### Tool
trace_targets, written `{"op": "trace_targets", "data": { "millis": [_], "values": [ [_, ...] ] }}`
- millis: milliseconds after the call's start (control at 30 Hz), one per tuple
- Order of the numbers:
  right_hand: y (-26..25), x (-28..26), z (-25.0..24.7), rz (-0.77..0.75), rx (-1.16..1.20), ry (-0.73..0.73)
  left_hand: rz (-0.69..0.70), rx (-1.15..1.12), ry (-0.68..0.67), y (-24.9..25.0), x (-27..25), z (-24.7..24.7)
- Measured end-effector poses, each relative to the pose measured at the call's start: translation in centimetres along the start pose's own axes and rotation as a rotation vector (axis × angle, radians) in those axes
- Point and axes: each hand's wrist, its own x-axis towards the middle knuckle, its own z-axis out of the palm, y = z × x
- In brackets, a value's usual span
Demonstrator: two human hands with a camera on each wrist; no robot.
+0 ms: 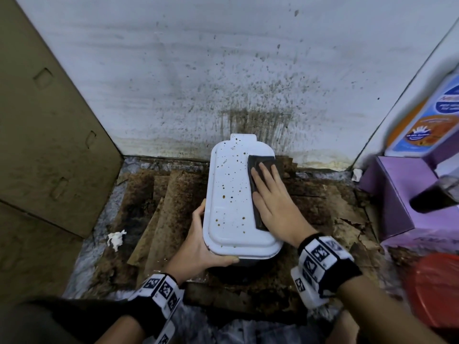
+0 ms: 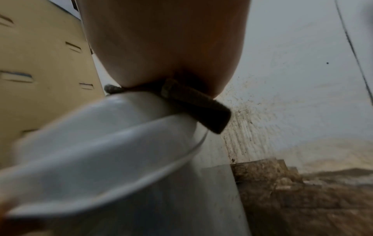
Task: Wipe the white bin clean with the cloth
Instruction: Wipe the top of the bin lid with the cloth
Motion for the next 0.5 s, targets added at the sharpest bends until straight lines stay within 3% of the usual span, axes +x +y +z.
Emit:
{"op": "trace_targets", "data": {
  "millis": [233,500],
  "values": [
    [-2.9,-6.7,2.6,0.005,-0.041,0.101,0.007,0.006,0.012,0.0,-0.2,0.2],
    [-0.9,-2.0,1.1,0.058,-0.093,0.017,0.006,0.013,0.029,0.2,0.0,0.3]
  ]
}}
